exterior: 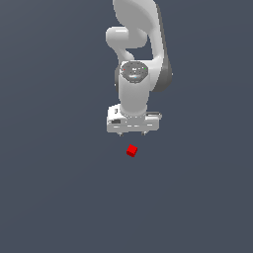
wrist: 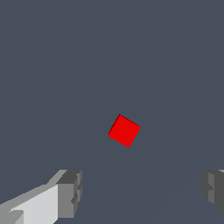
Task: Pick up the red cube and move it to a goal position.
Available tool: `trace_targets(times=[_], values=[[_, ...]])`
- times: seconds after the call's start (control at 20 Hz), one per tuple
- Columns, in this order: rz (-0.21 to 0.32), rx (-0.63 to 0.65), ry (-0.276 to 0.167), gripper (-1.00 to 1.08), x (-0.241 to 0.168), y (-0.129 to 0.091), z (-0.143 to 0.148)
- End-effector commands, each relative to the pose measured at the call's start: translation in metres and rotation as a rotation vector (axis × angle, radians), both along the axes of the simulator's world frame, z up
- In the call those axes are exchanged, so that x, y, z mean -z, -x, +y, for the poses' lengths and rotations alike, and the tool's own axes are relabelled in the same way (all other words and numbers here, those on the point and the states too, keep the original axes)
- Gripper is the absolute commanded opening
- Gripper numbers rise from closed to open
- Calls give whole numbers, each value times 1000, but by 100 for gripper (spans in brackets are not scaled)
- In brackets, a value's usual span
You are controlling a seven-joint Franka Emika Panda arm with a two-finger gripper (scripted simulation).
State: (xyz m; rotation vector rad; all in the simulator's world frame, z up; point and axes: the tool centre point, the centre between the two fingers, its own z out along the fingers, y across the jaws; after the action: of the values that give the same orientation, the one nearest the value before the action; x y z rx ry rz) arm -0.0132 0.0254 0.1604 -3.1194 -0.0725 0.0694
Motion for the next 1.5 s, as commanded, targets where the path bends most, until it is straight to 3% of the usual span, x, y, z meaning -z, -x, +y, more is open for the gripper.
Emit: trace_targets(times=[0.0, 0.55, 1.45], values=[[0, 0, 0, 100, 0, 0, 0], [-6, 84, 5, 100, 23, 0, 1], [-35, 457, 29, 100, 124, -6, 2]])
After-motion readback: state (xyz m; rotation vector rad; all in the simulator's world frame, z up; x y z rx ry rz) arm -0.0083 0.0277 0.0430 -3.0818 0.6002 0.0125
